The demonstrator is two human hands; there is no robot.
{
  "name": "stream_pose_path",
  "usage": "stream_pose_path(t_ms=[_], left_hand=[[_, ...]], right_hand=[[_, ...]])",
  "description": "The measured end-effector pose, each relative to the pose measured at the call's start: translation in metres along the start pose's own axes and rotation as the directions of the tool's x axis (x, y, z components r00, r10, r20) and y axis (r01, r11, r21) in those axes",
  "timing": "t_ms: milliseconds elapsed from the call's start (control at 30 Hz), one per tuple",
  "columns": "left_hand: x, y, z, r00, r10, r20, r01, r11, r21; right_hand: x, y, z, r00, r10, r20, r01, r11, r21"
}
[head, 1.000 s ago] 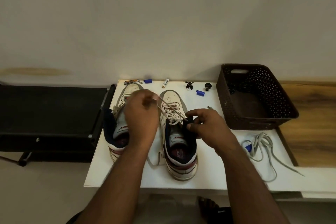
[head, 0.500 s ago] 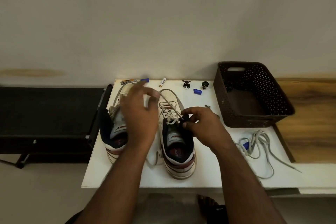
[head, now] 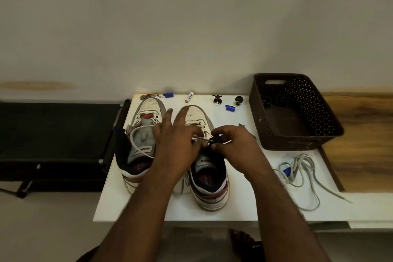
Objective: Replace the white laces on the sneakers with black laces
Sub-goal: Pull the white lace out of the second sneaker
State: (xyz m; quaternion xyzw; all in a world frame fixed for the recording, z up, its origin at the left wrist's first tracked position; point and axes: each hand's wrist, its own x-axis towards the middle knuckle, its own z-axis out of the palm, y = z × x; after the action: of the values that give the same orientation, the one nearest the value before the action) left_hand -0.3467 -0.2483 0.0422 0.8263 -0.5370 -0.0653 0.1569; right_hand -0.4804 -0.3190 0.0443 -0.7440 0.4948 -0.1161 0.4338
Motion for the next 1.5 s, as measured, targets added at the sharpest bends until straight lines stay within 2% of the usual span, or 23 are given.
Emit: stream_pose_path(t_ms=[67,133,167,233,267,300,367,400,467,500,533,567,600,667,733,867,1067,1200,1300,1333,1400,1433,1500], left_hand=[[0.0,0.001,0.003,1.0,0.003,0.017,-0.004,0.999,0.045],[0.0,-0.001,0.003,0.981,0.04,-0.188,-0.067,0.988,-0.14],[0.001,-0.005,0.0,0.939,-0.005,-0.345,-0.104,0.949,-0.297],[0.003,-0.02,-0.008,0.762,-0.227,-0.607,-0.163,0.84,-0.518],[0.005,-0.028,-0.015,0.681,-0.344,-0.647,-0.117,0.82,-0.56],[0.006,-0.033,-0.022,0.65,-0.441,-0.619,0.016,0.822,-0.569],[0.001,-0.035,-0.028,0.659,-0.542,-0.522,0.337,0.833,-0.439],[-0.004,-0.029,-0.029,0.676,-0.503,-0.538,0.351,0.862,-0.365],[-0.017,-0.006,-0.028,0.772,-0.306,-0.558,0.153,0.94,-0.304],[-0.02,0.001,-0.024,0.848,-0.249,-0.469,0.092,0.939,-0.333],[-0.022,0.008,-0.018,0.92,-0.248,-0.303,0.125,0.92,-0.372],[-0.023,0.01,-0.012,0.957,-0.264,-0.118,0.203,0.905,-0.373],[-0.023,0.01,-0.005,0.961,-0.277,0.028,0.271,0.906,-0.326],[-0.022,0.006,0.004,0.943,-0.286,0.167,0.318,0.925,-0.209],[-0.02,0.004,0.009,0.943,-0.278,0.185,0.31,0.934,-0.176],[-0.017,-0.001,0.012,0.951,-0.286,0.117,0.308,0.907,-0.287],[-0.02,-0.009,0.009,0.96,-0.263,0.096,0.278,0.849,-0.449],[-0.018,-0.017,0.012,0.948,-0.305,0.092,0.309,0.813,-0.494],[-0.017,-0.021,0.014,0.94,-0.329,0.095,0.33,0.794,-0.51],[-0.017,-0.019,0.013,0.942,-0.321,0.101,0.327,0.798,-0.506],[-0.016,-0.015,0.013,0.953,-0.28,0.117,0.301,0.816,-0.494],[-0.016,-0.013,0.011,0.958,-0.259,0.125,0.286,0.821,-0.494],[-0.014,-0.012,0.009,0.961,-0.242,0.138,0.278,0.809,-0.517]], right_hand=[[0.001,0.0,0.0,1.0,0.001,0.003,-0.001,1.0,-0.003],[0.001,0.001,-0.001,1.0,0.004,0.009,-0.005,1.0,0.025],[0.001,0.001,-0.002,1.0,0.01,0.004,-0.01,0.999,0.04],[0.0,0.003,-0.003,1.0,0.021,-0.019,-0.019,0.998,0.056],[0.0,0.003,-0.004,1.0,0.017,-0.026,-0.015,0.998,0.058],[0.0,0.004,-0.004,1.0,0.007,-0.03,-0.005,0.999,0.054],[0.0,0.004,-0.001,0.999,-0.025,-0.031,0.026,0.999,0.036],[0.0,0.004,0.001,0.999,-0.04,-0.034,0.041,0.999,0.022],[0.001,0.001,0.005,0.996,-0.068,-0.057,0.067,0.997,-0.034],[0.001,0.0,0.009,0.994,-0.078,-0.075,0.073,0.995,-0.067],[0.002,-0.001,0.012,0.992,-0.083,-0.09,0.074,0.992,-0.101],[0.002,-0.002,0.015,0.991,-0.086,-0.098,0.073,0.988,-0.135],[0.002,-0.001,0.019,0.992,-0.089,-0.095,0.072,0.983,-0.169],[0.001,0.001,0.025,0.993,-0.083,-0.083,0.063,0.974,-0.219],[0.002,0.003,0.028,0.993,-0.078,-0.086,0.053,0.963,-0.266],[0.004,0.008,0.026,0.989,-0.048,-0.139,0.013,0.971,-0.24],[0.007,0.029,0.024,0.984,0.102,-0.149,-0.088,0.991,0.098],[0.011,0.04,0.016,0.962,0.268,-0.041,-0.22,0.858,0.463],[0.016,0.044,0.019,0.965,0.26,0.03,-0.239,0.831,0.502],[0.017,0.044,0.02,0.976,0.217,0.024,-0.203,0.864,0.46],[0.018,0.043,0.019,0.998,0.022,-0.066,-0.009,0.981,0.192],[0.019,0.042,0.019,0.989,-0.108,-0.105,0.11,0.994,0.015],[0.018,0.034,0.022,0.941,-0.315,-0.121,0.276,0.925,-0.26]])
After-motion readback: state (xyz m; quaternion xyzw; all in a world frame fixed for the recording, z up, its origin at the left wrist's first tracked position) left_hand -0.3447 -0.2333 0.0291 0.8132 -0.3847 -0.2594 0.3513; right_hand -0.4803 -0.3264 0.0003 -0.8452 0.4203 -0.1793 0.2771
